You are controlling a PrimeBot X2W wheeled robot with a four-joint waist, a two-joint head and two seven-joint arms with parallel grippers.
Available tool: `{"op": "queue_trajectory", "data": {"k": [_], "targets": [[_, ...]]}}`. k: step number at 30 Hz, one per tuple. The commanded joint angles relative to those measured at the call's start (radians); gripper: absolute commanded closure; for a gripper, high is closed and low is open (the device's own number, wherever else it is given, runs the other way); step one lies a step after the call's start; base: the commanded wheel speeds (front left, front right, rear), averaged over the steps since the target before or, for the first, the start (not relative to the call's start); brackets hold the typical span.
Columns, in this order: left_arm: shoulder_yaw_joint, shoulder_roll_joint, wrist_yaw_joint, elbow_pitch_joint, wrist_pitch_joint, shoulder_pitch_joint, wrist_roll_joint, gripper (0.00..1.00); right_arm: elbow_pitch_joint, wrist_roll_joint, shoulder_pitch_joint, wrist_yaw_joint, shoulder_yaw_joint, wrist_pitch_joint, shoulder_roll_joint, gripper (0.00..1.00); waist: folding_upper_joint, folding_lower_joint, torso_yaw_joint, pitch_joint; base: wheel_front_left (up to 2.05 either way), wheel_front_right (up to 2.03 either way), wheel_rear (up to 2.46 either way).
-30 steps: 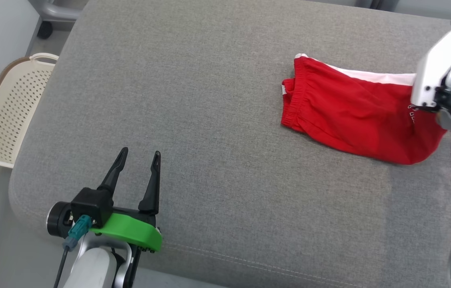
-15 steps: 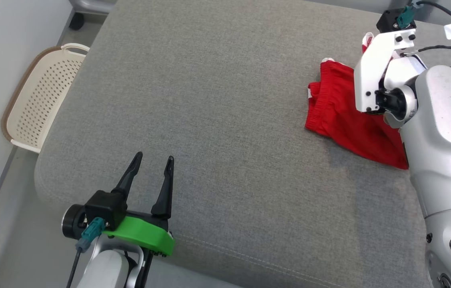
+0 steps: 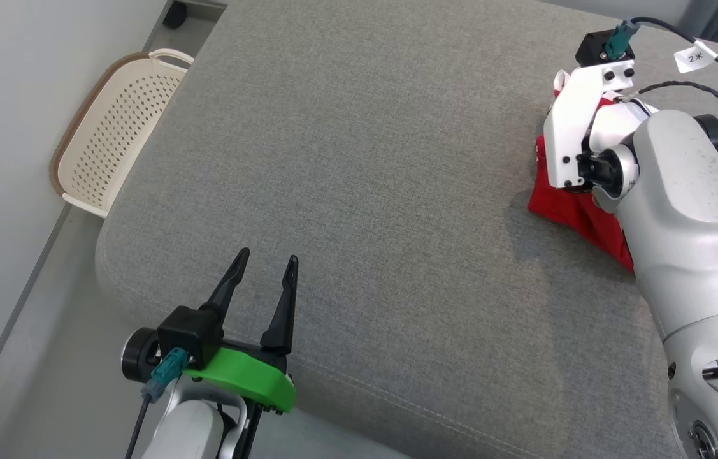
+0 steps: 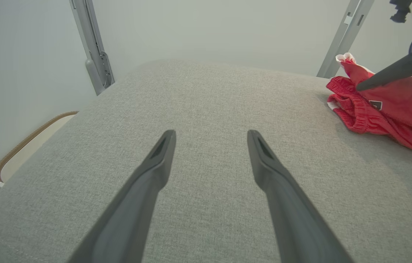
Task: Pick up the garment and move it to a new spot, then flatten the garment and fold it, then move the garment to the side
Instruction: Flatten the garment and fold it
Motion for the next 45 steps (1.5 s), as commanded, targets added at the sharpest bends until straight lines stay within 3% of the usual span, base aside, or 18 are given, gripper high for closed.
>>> {"op": "queue_trajectory", "data": {"k": [1, 2, 3, 12, 22, 23, 24, 25, 26, 33, 45], "targets": [[0.0, -0.003, -0.003, 0.003, -0.005, -0.012, -0.006, 0.0, 0.012, -0.013, -0.015, -0.001, 0.005, -0.009, -0.003, 1.0, 0.0, 0.0, 0.007, 0.006, 0.0, 0.0, 0.0], [0.001, -0.004, -0.003, 0.003, -0.006, -0.013, -0.006, 0.0, 0.018, -0.013, -0.02, -0.001, 0.011, -0.018, -0.003, 0.66, 0.0, 0.0, 0.008, 0.009, 0.0, 0.0, 0.0], [0.003, -0.005, -0.003, 0.004, -0.006, -0.014, -0.005, 0.0, 0.026, -0.006, -0.022, -0.001, 0.01, -0.025, -0.002, 0.0, 0.0, 0.0, 0.008, 0.01, 0.0, 0.0, 0.0], [0.022, 0.001, 0.003, 0.006, -0.008, -0.013, -0.003, 0.0, 0.004, 0.063, -0.06, -0.001, 0.075, -0.139, -0.005, 0.0, 0.0, 0.0, -0.028, 0.0, 0.0, 0.0, 0.0], [0.032, 0.014, 0.002, 0.001, -0.009, 0.005, -0.005, 0.0, -0.044, 0.077, 0.056, -0.001, 0.103, -0.296, -0.141, 0.01, 0.0, 0.0, -0.087, -0.049, 0.0, 0.0, 0.0], [0.031, 0.016, 0.003, -0.001, -0.009, 0.008, -0.005, 0.0, -0.044, 0.083, 0.074, -0.001, 0.098, -0.307, -0.152, 0.31, 0.0, 0.0, -0.09, -0.051, 0.0, 0.0, 0.0], [0.032, 0.017, 0.003, -0.003, -0.009, 0.009, -0.006, 0.0, -0.043, 0.085, 0.091, -0.001, 0.091, -0.316, -0.163, 0.69, 0.0, 0.0, -0.093, -0.052, 0.0, 0.0, 0.0], [0.033, 0.018, 0.004, -0.005, -0.009, 0.011, -0.007, 0.0, -0.044, 0.082, 0.109, -0.001, 0.088, -0.325, -0.173, 0.94, 0.0, 0.0, -0.097, -0.052, 0.0, 0.0, 0.0], [0.033, 0.019, 0.005, -0.007, -0.01, 0.011, -0.008, 0.0, -0.042, 0.084, 0.125, -0.001, 0.085, -0.33, -0.179, 1.0, 0.0, 0.0, -0.101, -0.05, 0.0, 0.0, 0.0], [0.027, 0.022, 0.0, -0.018, -0.009, 0.0, -0.01, 0.0, -0.047, 0.103, 0.171, -0.001, 0.087, -0.338, -0.179, 1.0, 0.0, 0.0, -0.104, -0.029, 0.0, 0.0, 0.0], [0.023, 0.016, 0.002, -0.011, -0.009, -0.024, -0.016, 0.0, -0.039, 0.148, 0.17, -0.001, 0.164, -0.323, -0.09, 1.0, 0.0, 0.0, -0.067, 0.01, 0.0, 0.0, 0.0]]}}
